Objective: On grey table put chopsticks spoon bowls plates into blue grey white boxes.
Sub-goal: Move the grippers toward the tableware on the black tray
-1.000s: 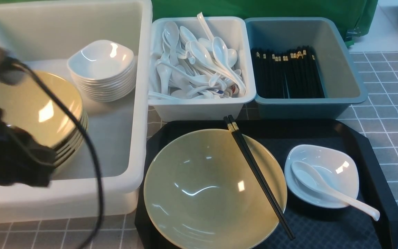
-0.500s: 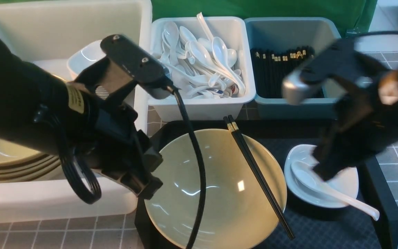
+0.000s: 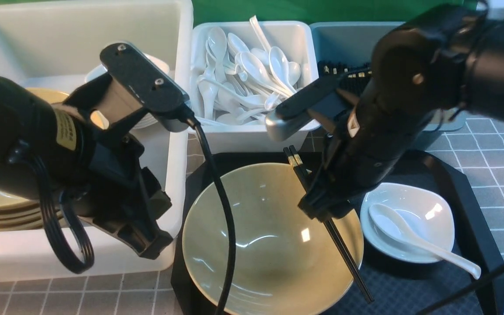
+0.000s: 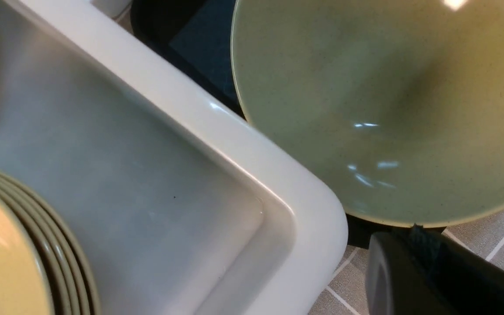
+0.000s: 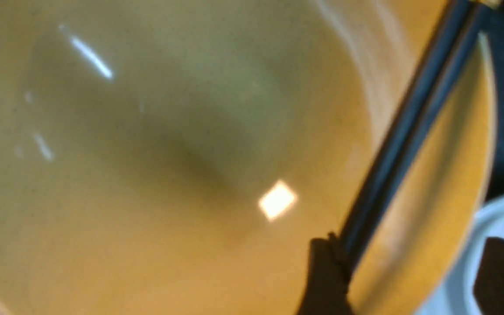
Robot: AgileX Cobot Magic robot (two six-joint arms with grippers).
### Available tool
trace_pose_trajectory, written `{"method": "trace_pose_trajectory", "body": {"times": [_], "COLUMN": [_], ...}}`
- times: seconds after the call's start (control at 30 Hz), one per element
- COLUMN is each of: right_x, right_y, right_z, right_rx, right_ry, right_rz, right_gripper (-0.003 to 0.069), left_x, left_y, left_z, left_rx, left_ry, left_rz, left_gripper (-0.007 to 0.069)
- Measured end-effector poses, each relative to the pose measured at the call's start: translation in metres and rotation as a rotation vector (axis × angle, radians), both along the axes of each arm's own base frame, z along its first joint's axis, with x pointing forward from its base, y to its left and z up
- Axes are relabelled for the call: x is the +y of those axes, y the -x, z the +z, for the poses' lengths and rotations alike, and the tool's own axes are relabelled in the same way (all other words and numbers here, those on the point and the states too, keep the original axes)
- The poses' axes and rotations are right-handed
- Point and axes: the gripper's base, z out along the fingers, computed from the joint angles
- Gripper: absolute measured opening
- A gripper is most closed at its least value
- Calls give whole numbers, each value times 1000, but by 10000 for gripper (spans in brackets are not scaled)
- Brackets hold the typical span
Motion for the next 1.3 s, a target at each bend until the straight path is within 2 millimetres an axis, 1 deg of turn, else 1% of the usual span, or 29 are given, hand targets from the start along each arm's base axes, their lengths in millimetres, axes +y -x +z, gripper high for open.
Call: {"method": "trace_pose_trajectory", "body": {"times": [0.13,0.37,0.4,0.43,0.47,0.5,0.57,0.67,0.7,0.73,0.77,0.8,0.83,1.03,1.07,1.1,1.13,1.3], "right_x": [7,13,14,14,15,15,15,16,16,16,16,16,17,18,18,18,18,14], "right_y": [-7,-15,-16,-16,-17,-17,-17,-18,-18,-18,-18,-19,-19,-21,-21,-22,-22,-28], "right_z": [-13,-30,-34,-35,-37,-37,-38,-38,-38,-38,-37,-36,-35,-19,-11,-9,2,35], "right_rx": [1,6,14,15,18,18,16,11,10,10,9,6,7,-5,-17,-23,-44,-157], "right_ry": [-4,0,6,7,9,9,8,4,3,3,2,-2,-1,-9,-18,-21,-23,-1], "right_rz": [2,2,2,2,2,2,2,2,2,2,2,-3,-3,2,2,7,18,34], "right_gripper": [503,491,465,461,428,419,370,278,224,218,180,158,154,154,154,154,154,154], "left_x": [0,0,0,0,0,0,0,0,0,1,1,1,1,1,0,0,-1,-8], "left_y": [0,0,0,0,0,0,0,0,0,0,0,0,0,-1,-2,-2,-4,-13], "left_z": [0,0,0,0,0,0,0,0,0,0,0,0,0,0,1,1,2,6], "left_rx": [5,8,8,8,8,8,7,7,6,3,3,3,0,-10,-19,-23,-37,-108], "left_ry": [2,6,6,6,6,6,6,6,5,1,1,1,-4,-4,4,7,24,116], "left_rz": [9,17,17,17,17,17,17,17,17,17,17,17,17,18,19,20,29,68], "left_gripper": [-8,-8,-8,-8,-8,-8,-8,-8,-8,-8,-8,-8,-8,-8,-8,-8,-8,-8]}}
